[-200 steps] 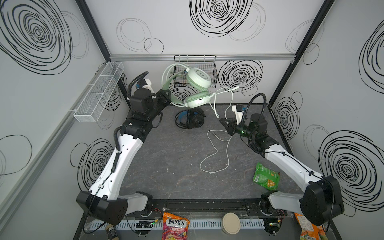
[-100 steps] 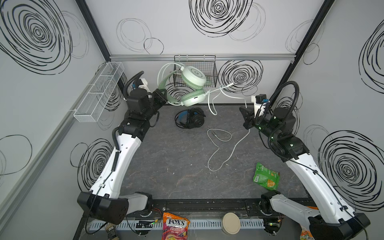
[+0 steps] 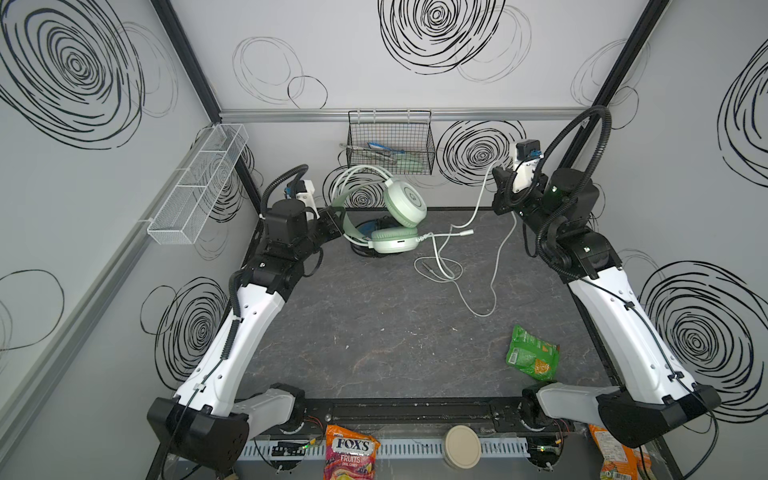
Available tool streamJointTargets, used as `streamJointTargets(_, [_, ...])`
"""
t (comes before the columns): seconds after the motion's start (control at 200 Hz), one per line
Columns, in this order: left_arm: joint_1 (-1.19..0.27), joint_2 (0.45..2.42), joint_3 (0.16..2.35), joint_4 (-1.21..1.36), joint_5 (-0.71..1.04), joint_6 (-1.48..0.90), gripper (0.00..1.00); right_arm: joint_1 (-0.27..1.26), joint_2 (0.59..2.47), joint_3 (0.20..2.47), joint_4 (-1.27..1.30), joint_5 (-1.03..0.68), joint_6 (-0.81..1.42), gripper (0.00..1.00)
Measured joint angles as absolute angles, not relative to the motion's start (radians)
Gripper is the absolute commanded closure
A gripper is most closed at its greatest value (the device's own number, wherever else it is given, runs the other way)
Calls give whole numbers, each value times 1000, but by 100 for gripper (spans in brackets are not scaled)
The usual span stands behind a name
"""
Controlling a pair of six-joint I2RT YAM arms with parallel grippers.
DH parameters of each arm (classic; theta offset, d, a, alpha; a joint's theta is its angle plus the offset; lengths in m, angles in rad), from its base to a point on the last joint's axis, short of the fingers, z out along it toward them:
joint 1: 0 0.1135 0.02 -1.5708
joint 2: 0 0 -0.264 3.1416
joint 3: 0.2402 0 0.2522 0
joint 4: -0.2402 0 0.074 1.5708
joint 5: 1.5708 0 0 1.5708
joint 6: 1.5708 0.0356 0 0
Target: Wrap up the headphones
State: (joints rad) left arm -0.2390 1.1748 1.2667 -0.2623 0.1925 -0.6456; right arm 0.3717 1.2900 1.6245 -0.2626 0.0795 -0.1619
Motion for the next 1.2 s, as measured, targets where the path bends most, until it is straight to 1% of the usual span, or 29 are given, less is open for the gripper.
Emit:
streamJointTargets(0.145, [-256, 1137, 1211, -245, 255, -620, 100, 363, 1309, 1636, -288, 154, -157, 100])
streamJointTargets(0.275, [-254, 1133, 1198, -189, 327, -648, 100, 348, 1306, 1569, -311, 196, -136, 100])
streamJointTargets(0.505, [-239, 1144, 1212, 21, 445, -849, 100, 342, 1273, 1409, -365, 190, -68, 100])
streamJointTargets(0.68, [-247, 1215, 1308, 179, 448, -1017, 100, 365, 1200, 1328, -366, 162, -30, 100])
streamJointTargets(0.81, [-250, 1271, 1412, 216, 373, -1082, 100, 462, 1145, 1256, -362, 173, -26, 100])
streamJointTargets(1.001, [-249, 1389, 1594, 218, 245, -1101, 100, 685, 1093, 1189, -410, 264, -48, 100])
streamJointTargets(1.131, [-252, 1472, 1654, 241, 218, -1141, 100, 836, 1073, 1182, -436, 355, -85, 100])
streamJointTargets(1.201, [-261, 1502, 1655, 254, 224, -1171, 100, 878, 1067, 1179, -432, 376, -104, 100])
